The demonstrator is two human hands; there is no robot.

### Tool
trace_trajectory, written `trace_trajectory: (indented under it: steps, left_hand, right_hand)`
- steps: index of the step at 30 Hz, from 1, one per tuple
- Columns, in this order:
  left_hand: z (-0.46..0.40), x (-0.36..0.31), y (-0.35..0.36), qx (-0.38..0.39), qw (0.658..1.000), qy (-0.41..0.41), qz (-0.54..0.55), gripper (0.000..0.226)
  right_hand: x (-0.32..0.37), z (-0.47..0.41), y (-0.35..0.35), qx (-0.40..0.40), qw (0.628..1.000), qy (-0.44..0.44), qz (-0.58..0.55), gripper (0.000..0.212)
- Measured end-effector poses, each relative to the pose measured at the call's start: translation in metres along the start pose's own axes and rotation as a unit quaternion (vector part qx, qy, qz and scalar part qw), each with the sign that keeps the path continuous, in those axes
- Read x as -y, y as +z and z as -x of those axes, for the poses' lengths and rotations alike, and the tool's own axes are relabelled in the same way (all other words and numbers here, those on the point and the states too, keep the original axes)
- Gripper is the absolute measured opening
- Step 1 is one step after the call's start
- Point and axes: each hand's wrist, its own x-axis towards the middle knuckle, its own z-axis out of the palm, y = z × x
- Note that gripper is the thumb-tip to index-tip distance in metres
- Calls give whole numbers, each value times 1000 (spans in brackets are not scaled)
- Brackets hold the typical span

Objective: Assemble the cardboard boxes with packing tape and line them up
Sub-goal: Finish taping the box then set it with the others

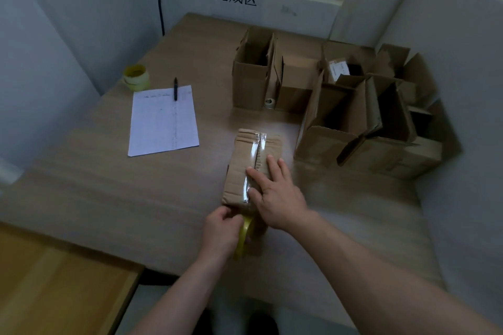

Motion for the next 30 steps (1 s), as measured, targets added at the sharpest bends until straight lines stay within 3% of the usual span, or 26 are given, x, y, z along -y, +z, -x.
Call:
trace_trajectory:
  steps: [8, 21, 30]
  left_hand:
    - [4, -6, -6, 39, 997, 51, -36, 17]
    - [-14, 1, -13, 85, 996, -9, 4, 8]
    - [-22, 9, -7, 69, 998, -14, 0, 2]
  right_hand:
    - [8, -2, -1, 7, 999, 27, -27, 53]
    - [20, -4, 2, -9, 996, 77, -41, 53]
    - [14, -6, 6, -15, 996, 71, -59, 54]
